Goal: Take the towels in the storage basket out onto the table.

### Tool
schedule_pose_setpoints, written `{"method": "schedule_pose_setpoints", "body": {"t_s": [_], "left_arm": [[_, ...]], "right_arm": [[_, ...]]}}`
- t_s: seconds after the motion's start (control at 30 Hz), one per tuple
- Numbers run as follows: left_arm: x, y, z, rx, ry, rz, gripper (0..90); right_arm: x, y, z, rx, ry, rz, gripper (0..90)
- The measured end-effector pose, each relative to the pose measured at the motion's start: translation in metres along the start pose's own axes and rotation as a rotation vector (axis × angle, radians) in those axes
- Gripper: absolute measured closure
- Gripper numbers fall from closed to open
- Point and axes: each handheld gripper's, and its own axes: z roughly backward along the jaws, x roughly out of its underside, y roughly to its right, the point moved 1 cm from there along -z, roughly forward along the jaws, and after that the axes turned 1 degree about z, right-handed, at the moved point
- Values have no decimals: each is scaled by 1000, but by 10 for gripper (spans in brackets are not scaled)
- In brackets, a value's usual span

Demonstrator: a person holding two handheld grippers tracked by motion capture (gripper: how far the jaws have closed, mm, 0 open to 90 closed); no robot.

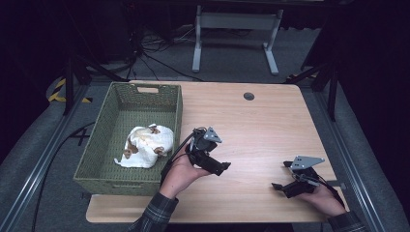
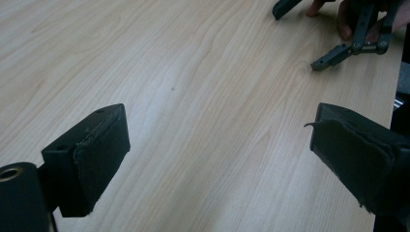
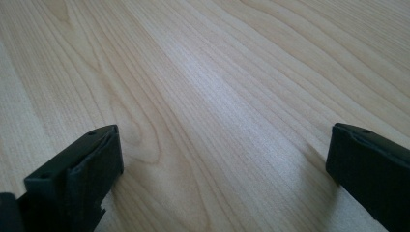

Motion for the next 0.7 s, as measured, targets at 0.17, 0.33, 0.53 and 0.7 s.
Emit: {"method": "schedule_pose_setpoints", "body": {"t_s": [0.17, 0.33, 0.53, 0.7], "left_arm": [[-5, -5, 9, -5, 11, -1, 73], [-8, -10, 17, -16, 12, -5, 79], [-11, -18, 26, -28, 19, -2, 84], [-11, -23, 35, -35, 13, 7, 84]], "right_arm": [[0, 0, 0, 0, -1, 2, 0], [0, 0, 0, 0, -1, 3, 0], [0, 0, 0, -1, -1, 2, 0], [0, 0, 0, 0, -1, 3, 0]]}}
